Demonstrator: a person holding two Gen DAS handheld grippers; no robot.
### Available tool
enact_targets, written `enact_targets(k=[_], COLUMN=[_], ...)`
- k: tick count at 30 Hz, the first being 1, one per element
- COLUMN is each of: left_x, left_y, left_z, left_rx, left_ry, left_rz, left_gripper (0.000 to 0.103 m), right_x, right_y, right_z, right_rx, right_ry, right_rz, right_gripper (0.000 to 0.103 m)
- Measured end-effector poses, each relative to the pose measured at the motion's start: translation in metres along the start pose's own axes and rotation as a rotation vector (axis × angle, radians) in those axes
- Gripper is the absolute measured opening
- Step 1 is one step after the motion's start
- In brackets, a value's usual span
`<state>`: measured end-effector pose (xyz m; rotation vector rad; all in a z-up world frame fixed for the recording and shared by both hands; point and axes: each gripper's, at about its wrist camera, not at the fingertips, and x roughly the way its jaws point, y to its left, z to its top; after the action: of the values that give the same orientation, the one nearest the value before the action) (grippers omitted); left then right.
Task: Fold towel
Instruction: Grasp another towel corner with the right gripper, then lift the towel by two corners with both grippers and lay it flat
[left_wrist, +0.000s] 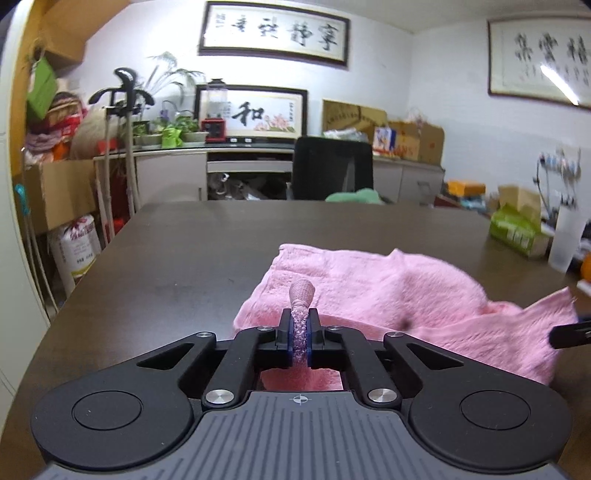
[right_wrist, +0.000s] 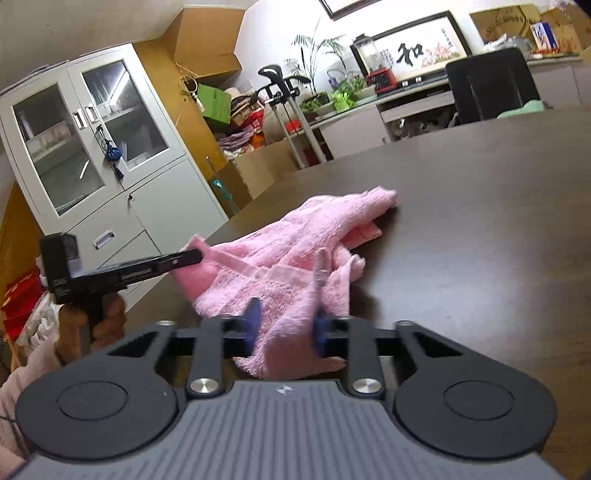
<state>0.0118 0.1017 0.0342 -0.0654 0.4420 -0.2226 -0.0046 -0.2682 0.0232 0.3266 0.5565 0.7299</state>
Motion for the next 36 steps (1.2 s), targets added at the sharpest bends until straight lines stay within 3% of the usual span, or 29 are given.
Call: enact_targets(k=[3,11,14,17,21,24,26,27,30,33,36], left_x=[-0.013,-0.039,-0.039,-0.027,0.011,0.029,0.032,0.035,0.035,0.029,0.016], left_y=[0.003,0.010,0.011,0.006,-0.003,-0.015,-0.020,-0.026,-0.035,-0.045,-0.053], left_z=[-0.003,-0.008,0.005,0.036,0.105,0.165,0.187,0.216,0.244,0.229,0.177], left_rx=[-0.041,-0.117,-0.150,-0.142,-0.184,-0.182,-0.178,-0.165,-0.145,-0.061,0.029], left_ry=[-0.019,-0.038,-0.040,-0.054,-0.043,-0.115,-0.155,-0.213,-0.288,-0.320,-0.285], left_rz=[-0.017,-0.014,-0.014,0.002,0.025,0.036,0.042,0.046,0.053,0.058,0.042], left_gripper=[0.005,0.005,0.005,0.005,0.005,0.005,0.006,0.006,0.006,0.006,0.006], right_x=[-0.006,-0.021,-0.026,-0.022,-0.009,0.001,0.008,0.010,0.008,-0.001,-0.015], right_y=[0.000,0.023,0.032,0.037,0.045,0.052,0.058,0.059,0.059,0.052,0.042], right_z=[-0.002,-0.012,-0.002,0.027,0.098,0.149,0.186,0.204,0.228,0.229,0.199], right_rx=[-0.007,-0.146,-0.196,-0.241,-0.317,-0.375,-0.438,-0.457,-0.489,-0.489,-0.459], right_ry=[-0.024,-0.036,-0.043,-0.040,-0.091,-0.159,-0.219,-0.257,-0.332,-0.361,-0.315], right_rz=[-0.032,-0.176,-0.213,-0.267,-0.372,-0.446,-0.512,-0.529,-0.533,-0.486,-0.396], right_gripper=[0.007,0.006,0.005,0.005,0.005,0.005,0.005,0.005,0.005,0.005,0.005])
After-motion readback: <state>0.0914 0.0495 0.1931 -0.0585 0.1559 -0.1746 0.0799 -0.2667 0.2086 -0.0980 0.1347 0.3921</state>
